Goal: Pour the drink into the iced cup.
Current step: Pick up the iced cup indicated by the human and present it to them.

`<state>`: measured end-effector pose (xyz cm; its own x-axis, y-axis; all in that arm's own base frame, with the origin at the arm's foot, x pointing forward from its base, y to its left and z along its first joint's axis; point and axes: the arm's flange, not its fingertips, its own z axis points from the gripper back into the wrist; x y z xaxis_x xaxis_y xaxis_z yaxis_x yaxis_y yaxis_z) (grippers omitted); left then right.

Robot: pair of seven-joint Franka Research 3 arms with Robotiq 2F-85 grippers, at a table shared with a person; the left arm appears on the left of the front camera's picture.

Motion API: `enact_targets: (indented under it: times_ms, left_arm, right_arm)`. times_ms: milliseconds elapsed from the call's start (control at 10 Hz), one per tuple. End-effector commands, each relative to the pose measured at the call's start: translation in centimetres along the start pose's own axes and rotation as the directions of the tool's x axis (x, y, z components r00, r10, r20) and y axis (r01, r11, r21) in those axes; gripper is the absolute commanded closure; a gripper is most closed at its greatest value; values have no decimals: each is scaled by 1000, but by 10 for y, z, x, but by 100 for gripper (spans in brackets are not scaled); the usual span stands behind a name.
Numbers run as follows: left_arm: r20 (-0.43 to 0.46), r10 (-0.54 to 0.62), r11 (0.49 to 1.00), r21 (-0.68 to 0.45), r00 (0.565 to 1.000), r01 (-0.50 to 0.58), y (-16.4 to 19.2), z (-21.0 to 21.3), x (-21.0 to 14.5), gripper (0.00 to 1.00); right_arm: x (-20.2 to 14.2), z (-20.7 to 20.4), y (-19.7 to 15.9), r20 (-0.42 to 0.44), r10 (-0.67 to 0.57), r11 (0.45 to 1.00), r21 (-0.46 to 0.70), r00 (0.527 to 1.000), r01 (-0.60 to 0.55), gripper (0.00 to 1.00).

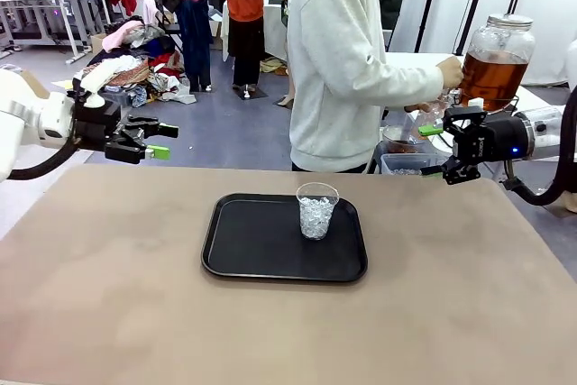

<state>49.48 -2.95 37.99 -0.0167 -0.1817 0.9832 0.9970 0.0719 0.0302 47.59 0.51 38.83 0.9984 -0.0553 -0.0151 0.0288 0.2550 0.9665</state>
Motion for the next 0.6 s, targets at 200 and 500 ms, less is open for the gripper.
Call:
enact_targets:
  times_ms: [200,500]
  left_arm:
    - [5,-2,1000,-2,1000,2,-1,1,2,0]
    - [5,-2,1000,-2,1000,2,-1,1,2,0]
  right_arm:
    - [1,1,2,2,4,1000,0,1000,-4,0]
    - [1,1,2,2,4,1000,0,1000,-4,0]
